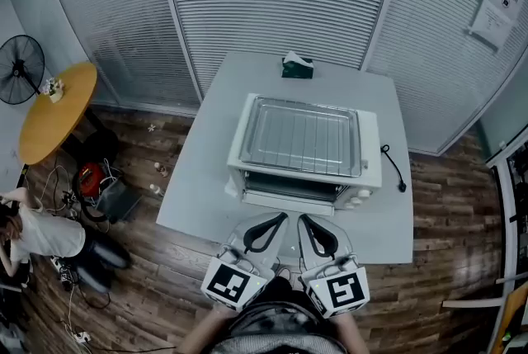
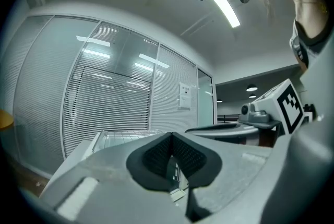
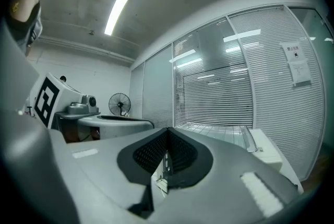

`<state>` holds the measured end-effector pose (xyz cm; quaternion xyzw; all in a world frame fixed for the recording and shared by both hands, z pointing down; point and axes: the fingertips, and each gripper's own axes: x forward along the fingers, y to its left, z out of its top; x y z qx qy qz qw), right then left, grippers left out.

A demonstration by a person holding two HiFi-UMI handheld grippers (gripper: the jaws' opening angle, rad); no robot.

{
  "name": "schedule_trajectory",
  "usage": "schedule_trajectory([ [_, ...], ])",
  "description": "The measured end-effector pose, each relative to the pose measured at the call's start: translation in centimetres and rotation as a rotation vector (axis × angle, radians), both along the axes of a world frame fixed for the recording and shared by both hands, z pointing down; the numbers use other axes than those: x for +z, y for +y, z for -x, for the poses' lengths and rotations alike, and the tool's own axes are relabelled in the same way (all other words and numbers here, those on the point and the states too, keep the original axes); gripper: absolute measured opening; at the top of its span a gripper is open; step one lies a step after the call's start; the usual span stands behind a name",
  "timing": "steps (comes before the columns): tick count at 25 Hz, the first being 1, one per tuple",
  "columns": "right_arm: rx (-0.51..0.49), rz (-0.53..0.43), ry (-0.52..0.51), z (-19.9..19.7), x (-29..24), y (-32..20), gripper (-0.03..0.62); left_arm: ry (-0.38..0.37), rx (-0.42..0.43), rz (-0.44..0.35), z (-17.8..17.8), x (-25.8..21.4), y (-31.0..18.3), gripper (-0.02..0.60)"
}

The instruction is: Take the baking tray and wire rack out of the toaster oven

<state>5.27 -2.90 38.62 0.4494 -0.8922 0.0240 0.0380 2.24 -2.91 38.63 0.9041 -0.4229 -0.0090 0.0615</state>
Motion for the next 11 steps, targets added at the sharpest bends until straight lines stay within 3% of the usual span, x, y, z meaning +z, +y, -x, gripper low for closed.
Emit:
schedule_trajectory([
  [11, -0.033, 0.014, 0.005, -1.7, 0.7, -0.8, 0.0, -0.003, -0.013, 0.01, -2.3, 0.5, -0.7, 0.005],
])
